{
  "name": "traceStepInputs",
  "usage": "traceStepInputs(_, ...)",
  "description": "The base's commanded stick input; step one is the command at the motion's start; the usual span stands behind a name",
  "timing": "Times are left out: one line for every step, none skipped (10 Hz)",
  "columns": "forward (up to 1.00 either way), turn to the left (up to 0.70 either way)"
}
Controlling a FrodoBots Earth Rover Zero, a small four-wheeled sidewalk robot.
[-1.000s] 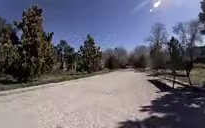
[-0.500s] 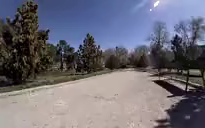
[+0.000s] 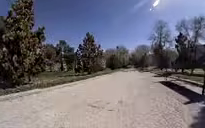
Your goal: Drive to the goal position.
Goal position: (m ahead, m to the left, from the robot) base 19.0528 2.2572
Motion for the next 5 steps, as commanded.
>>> traceStepInputs(1.0,0.0)
traceStepInputs(1.0,0.0)
traceStepInputs(1.0,0.0)
traceStepInputs(1.0,0.0)
traceStepInputs(1.0,-0.01)
